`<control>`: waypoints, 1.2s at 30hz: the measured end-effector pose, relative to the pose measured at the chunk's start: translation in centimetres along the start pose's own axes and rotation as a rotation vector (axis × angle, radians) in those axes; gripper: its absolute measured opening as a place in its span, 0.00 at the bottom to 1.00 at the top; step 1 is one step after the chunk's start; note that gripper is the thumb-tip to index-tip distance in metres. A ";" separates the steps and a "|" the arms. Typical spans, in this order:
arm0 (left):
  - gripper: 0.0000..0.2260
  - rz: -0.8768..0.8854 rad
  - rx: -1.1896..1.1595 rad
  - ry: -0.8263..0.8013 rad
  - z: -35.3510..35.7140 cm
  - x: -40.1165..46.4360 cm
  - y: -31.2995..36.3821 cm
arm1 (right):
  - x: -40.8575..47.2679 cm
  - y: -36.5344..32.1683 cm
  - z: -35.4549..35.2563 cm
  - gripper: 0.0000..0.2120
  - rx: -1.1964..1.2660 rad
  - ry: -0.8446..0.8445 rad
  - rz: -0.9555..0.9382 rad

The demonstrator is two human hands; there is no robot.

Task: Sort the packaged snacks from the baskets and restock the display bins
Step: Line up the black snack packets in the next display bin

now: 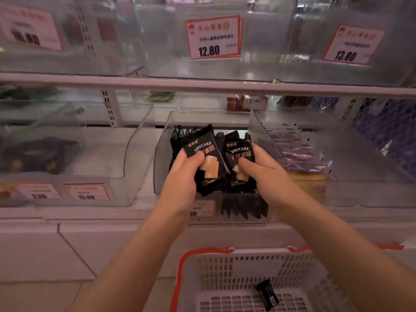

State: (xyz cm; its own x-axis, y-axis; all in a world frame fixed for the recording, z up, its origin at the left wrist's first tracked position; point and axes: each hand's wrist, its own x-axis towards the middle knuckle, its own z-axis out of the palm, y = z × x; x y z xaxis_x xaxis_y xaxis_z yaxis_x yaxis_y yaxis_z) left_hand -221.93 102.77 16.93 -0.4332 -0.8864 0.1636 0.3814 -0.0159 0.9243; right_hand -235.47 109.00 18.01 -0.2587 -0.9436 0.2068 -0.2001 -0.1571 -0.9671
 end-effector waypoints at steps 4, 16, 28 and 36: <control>0.09 -0.107 -0.002 -0.032 0.9 2.4 0.2 | 1.5 0.6 0.7 0.16 0.065 0.029 0.109; 0.17 -0.010 0.739 -0.366 3.7 11.1 -1.7 | 3.7 -2.1 -5.9 0.08 -0.209 0.201 0.230; 0.13 0.410 1.814 -0.827 4.7 17.2 -5.6 | 4.8 -1.9 -4.7 0.18 -0.805 0.379 0.131; 0.21 0.350 1.907 -0.821 0.5 19.5 -3.0 | 10.6 1.0 -2.2 0.29 -1.296 0.357 0.134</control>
State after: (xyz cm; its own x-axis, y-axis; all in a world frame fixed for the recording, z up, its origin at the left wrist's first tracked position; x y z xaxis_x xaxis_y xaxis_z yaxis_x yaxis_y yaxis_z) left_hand -231.93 85.73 17.56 -0.9240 -0.3794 -0.0469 -0.3705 0.9190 -0.1344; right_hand -240.49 99.52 19.51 -0.5363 -0.7721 0.3410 -0.8436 0.5027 -0.1887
